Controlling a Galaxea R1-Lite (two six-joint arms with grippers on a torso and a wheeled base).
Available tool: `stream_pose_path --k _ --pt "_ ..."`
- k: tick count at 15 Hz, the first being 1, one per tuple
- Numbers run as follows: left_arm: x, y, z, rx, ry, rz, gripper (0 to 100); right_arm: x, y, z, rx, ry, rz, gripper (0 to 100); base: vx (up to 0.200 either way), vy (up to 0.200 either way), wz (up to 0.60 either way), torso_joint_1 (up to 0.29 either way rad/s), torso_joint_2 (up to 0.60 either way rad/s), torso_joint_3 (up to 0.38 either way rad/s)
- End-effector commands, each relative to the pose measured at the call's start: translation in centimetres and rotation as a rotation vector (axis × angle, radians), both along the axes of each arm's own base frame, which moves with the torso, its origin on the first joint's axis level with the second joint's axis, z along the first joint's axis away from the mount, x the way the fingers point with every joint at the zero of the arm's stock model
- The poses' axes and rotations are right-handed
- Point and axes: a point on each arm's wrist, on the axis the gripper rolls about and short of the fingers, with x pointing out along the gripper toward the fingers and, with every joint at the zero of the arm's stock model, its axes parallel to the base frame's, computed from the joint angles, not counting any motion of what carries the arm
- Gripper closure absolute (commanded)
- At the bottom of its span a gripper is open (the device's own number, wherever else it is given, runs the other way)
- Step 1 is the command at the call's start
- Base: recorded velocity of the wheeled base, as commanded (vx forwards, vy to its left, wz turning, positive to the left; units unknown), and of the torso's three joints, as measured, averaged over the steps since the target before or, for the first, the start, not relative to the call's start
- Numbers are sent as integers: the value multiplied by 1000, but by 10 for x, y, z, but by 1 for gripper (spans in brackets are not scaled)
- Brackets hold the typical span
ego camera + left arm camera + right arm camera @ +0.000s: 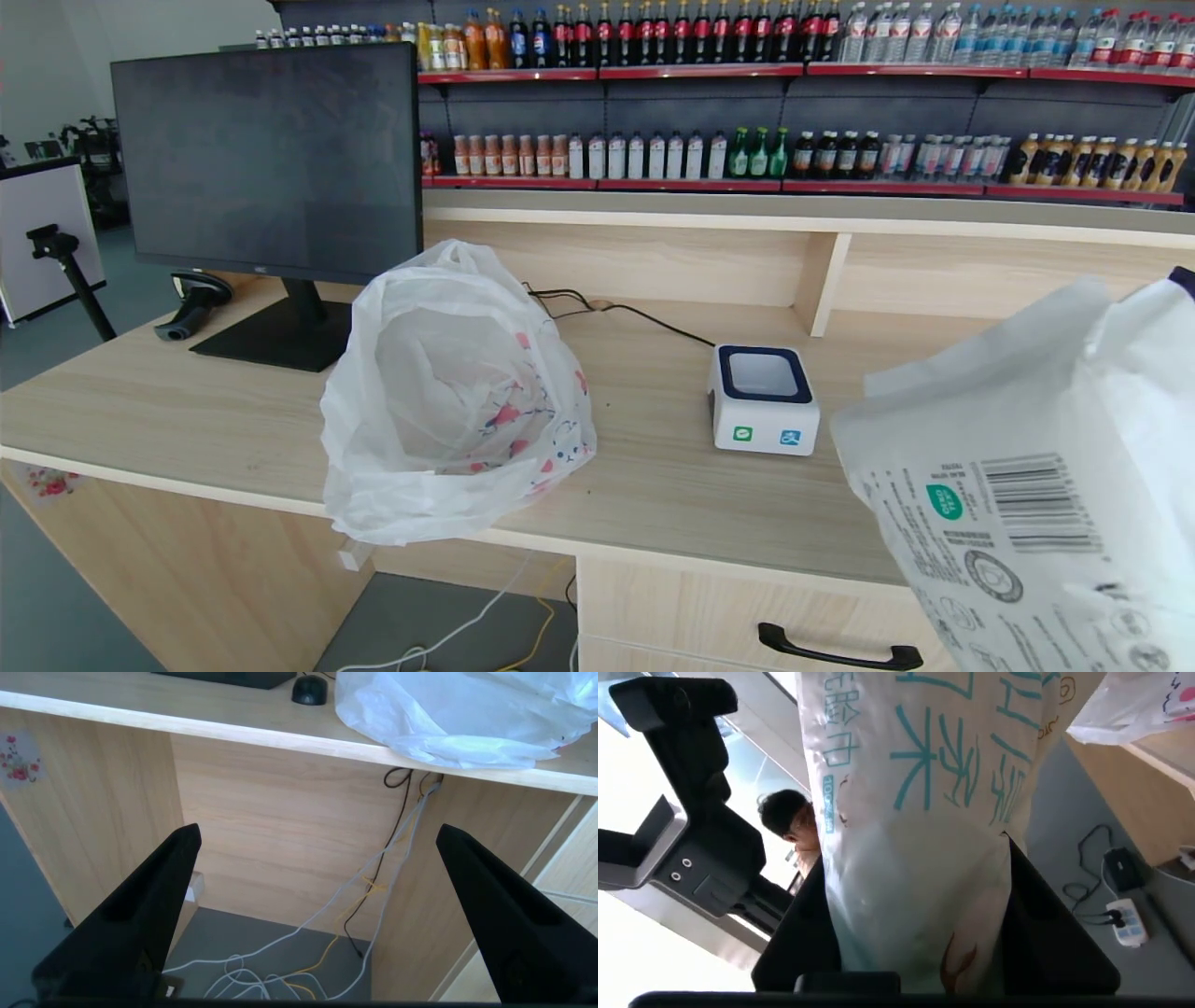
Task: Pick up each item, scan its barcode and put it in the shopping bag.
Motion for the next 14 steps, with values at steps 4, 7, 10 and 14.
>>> stream_pose_path --k 4,7,10,14 --pt "0 0 0 0 2 1 0 29 9 -18 -68 -59 -109 100 0 0 0 0 0 0" --pt "0 0 0 0 0 1 0 39 15 -21 -120 -234 -216 100 0 0 0 0 0 0" --pt "0 0 0 0 2 1 0 39 15 -18 -142 -364 -276 100 0 0 0 0 0 0" --pt "0 0 0 0 2 1 0 42 17 -11 -189 -580 -321 100 0 0 0 0 0 0"
